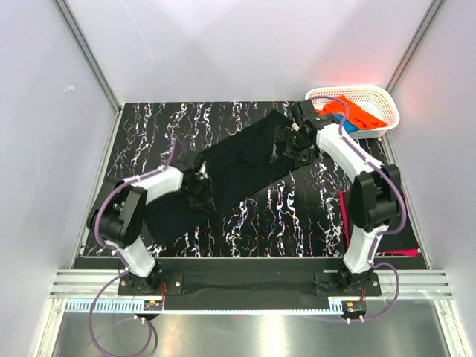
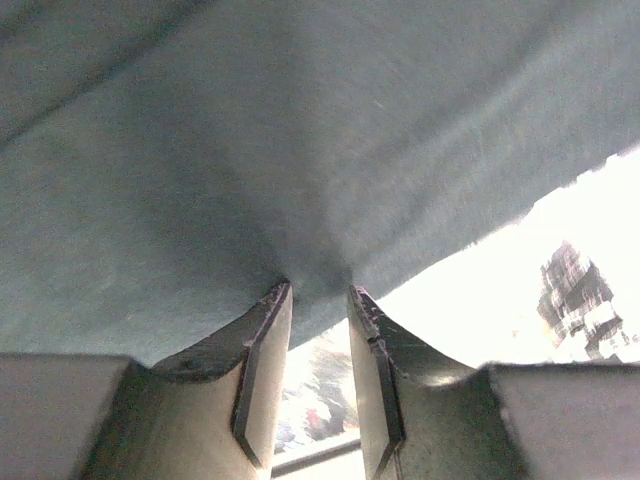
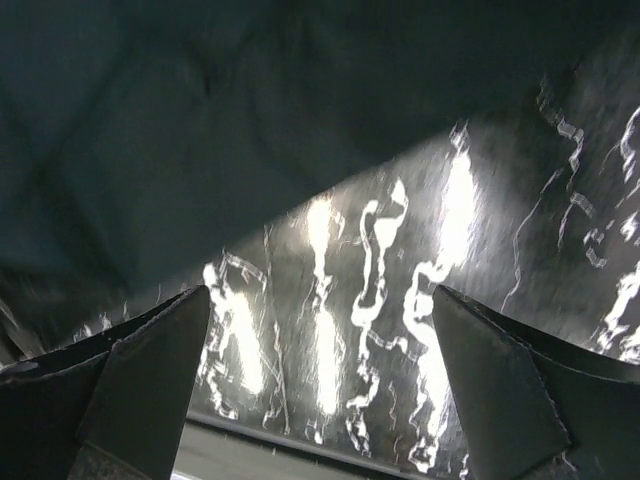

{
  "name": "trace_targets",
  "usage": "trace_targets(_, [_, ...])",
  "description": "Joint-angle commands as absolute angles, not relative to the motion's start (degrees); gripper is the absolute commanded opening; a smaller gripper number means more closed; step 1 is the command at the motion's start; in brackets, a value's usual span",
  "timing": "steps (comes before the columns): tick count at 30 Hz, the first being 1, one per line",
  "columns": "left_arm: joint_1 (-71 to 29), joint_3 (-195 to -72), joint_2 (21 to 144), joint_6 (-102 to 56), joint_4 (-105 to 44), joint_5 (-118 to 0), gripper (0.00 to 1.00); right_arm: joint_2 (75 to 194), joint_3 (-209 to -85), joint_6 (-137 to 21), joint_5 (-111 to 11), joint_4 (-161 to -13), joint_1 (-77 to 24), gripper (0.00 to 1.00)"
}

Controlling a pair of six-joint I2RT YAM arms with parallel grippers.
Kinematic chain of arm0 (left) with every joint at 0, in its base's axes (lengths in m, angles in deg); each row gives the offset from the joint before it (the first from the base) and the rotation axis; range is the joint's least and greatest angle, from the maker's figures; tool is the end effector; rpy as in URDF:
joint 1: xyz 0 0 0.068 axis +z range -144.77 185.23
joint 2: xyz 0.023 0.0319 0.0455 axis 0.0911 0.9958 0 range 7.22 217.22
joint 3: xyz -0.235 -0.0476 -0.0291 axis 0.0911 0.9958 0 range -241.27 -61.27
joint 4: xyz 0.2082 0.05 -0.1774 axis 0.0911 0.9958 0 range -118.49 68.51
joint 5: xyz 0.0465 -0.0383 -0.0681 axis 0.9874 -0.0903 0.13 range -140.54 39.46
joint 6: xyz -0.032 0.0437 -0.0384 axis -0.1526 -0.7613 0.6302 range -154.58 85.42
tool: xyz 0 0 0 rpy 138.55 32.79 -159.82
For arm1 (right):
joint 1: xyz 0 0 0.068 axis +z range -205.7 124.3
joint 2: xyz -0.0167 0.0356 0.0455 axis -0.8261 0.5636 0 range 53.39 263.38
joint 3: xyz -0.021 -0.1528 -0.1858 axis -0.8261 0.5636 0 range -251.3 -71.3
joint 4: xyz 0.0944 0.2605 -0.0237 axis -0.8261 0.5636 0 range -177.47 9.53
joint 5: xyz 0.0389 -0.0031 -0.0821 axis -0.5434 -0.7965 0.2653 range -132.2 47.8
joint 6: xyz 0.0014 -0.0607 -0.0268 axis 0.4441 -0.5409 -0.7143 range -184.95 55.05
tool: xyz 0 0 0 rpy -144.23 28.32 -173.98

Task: Fold and stack the t-shirts
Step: Fold the tshirt

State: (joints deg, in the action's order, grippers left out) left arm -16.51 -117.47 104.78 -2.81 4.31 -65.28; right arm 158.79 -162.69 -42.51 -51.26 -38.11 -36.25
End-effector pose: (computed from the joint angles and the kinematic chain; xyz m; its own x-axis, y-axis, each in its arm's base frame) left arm 0.2935 -0.1315 0.0944 -0.9822 -0.1566 -0.1034 -0.1112 0.9294 -0.3519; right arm 0.3813 0.1434 0.2186 -0.9300 0.0714 -0.3605 -0.0436 0.9526 0.3012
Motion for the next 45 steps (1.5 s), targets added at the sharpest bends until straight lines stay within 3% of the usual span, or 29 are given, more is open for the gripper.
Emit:
trace_targets(1, [-22.4,-111.6,101.0,6.0,1.9,-71.4,0.36,162.3,-169.4,-42.8,-45.9,-39.3,-36.4,1.00])
trace_targets(12, [-40.0,-114.2,102.3,19.6,-8.7,-74.4,0.37,182.9,-186.6,-40.8,-38.3,-39.5,-35.8,1.00])
trace_targets(22, [-36.5,-120.1,89.9,12.9,-1.4,-69.7,0.40,195.2,-195.9,-42.9,-34.7,-38.9,-32.1,1.00])
trace_targets(23, [-35.1,-120.2,89.1,11.5,-0.5,-70.4,0.44,196.7,-197.7,-43.2,-34.6,-37.8,-31.7,1.00])
trace_targets(24, [-31.5,-119.8,88.4,8.9,0.4,-71.2,0.56,198.4,-202.4,-44.2,-34.8,-37.0,-31.2,1.00])
trace_targets(25, [-29.2,-119.5,87.4,7.7,0.3,-72.5,0.72,202.4,-205.5,-44.9,-35.2,-36.2,-30.4,1.00])
trace_targets(26, [-27.0,-119.0,87.2,6.1,0.3,-75.3,0.99,204.5,-209.1,-45.5,-35.6,-34.1,-29.9,1.00])
trace_targets(31, [-10.5,-120.1,88.7,-4.0,5.8,-76.3,0.99,215.8,-231.0,-46.8,-36.8,-30.6,-29.2,1.00])
trace_targets(41, [-6.4,-122.5,98.2,-12.8,15.2,-64.4,0.99,199.1,-226.8,-47.1,-36.1,-34.4,-29.2,1.00])
trace_targets(45, [-6.4,-121.1,100.5,-11.3,16.5,-58.8,0.99,189.3,-218.1,-48.0,-35.0,-34.2,-29.2,1.00])
